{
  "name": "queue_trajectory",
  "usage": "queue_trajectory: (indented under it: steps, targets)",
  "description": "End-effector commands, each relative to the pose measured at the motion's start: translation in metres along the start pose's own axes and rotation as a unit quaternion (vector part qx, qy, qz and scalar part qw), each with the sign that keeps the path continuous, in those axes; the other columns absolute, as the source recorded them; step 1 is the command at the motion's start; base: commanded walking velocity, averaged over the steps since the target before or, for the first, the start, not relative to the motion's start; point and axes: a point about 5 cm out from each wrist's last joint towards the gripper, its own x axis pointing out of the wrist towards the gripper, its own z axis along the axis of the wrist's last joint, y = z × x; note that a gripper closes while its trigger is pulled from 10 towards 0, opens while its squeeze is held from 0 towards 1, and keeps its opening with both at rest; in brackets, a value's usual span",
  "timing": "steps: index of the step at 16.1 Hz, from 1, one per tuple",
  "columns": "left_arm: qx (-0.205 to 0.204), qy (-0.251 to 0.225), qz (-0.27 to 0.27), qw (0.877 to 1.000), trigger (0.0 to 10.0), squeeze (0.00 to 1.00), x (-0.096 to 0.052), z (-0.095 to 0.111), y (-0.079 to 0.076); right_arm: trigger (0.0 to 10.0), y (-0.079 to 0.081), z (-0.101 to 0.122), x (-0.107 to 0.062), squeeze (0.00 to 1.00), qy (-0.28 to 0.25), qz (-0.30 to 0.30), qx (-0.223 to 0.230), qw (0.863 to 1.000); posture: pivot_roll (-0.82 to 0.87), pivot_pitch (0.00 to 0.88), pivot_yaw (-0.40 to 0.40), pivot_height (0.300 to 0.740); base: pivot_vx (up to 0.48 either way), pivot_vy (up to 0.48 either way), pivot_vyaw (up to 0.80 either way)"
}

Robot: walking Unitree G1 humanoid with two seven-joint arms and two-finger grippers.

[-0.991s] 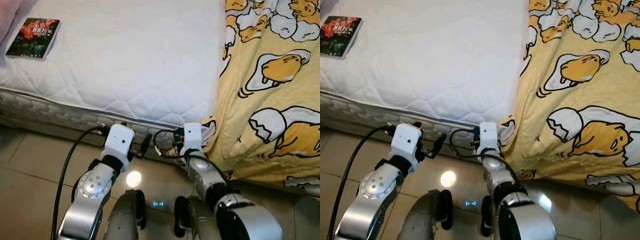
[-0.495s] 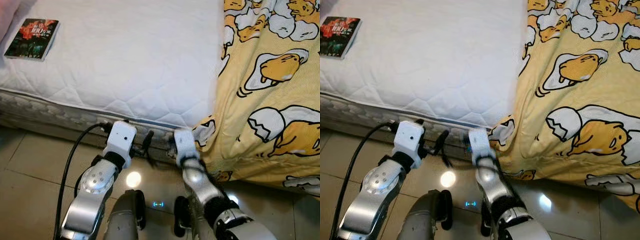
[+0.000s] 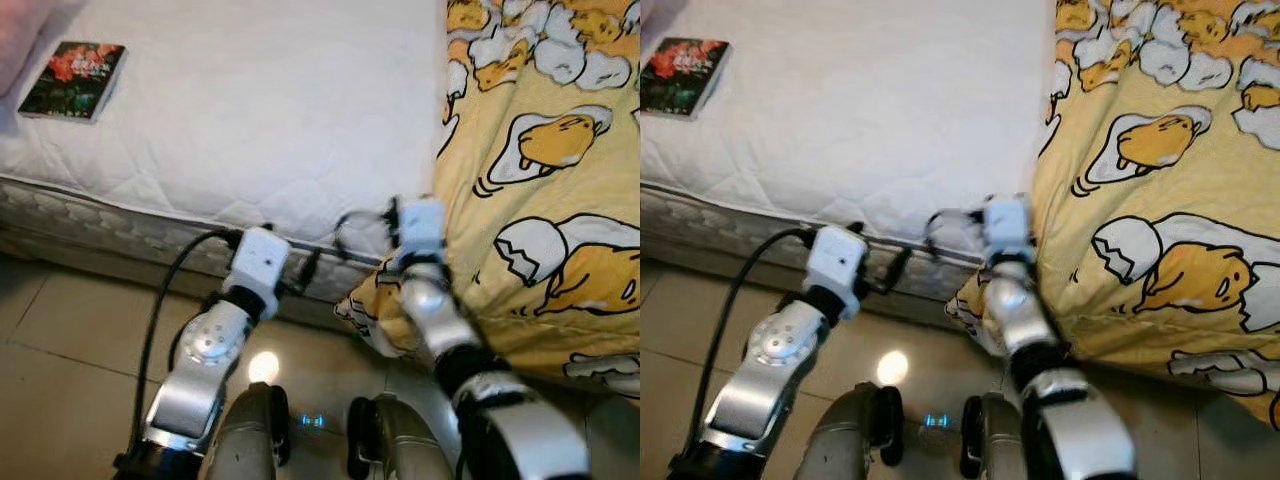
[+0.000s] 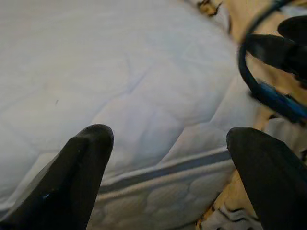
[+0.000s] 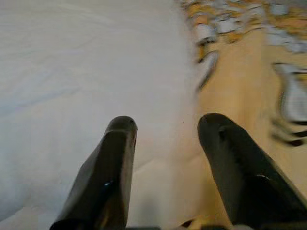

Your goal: Clean up the room

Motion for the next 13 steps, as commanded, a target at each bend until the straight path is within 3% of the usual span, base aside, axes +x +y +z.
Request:
queue_trajectory:
  steps: [1, 5, 10, 13]
  targets:
    - [0.003, 0.005, -0.012, 1.000, 10.0, 0.00, 0.000, -0.003, -0.004, 10.0, -0.003, -0.009, -0.001, 1.00, 0.034, -0.010, 0.015, 0.999, 0.17, 0.129, -0.018, 0.699, 0.000, 0.000, 0.00]
    - [-0.001, 0.003, -0.066, 0.998, 10.0, 0.00, -0.001, -0.007, -0.015, 10.0, -0.027, -0.012, 0.011, 1.00, 0.079, -0.049, 0.049, 0.994, 0.19, 0.095, -0.035, 0.699, 0.000, 0.000, 0.00]
    - [0.002, 0.008, -0.061, 0.998, 10.0, 0.00, -0.002, -0.011, -0.014, 10.0, -0.035, -0.013, 0.015, 1.00, 0.108, -0.066, 0.074, 0.989, 0.20, 0.096, -0.040, 0.699, 0.000, 0.000, 0.00]
    - [-0.002, -0.025, -0.072, 0.997, 10.0, 0.00, -0.003, 0.000, -0.014, 10.0, -0.038, -0.016, 0.014, 1.00, 0.113, -0.080, 0.073, 0.988, 0.21, 0.085, -0.045, 0.699, 0.223, 0.000, 0.00]
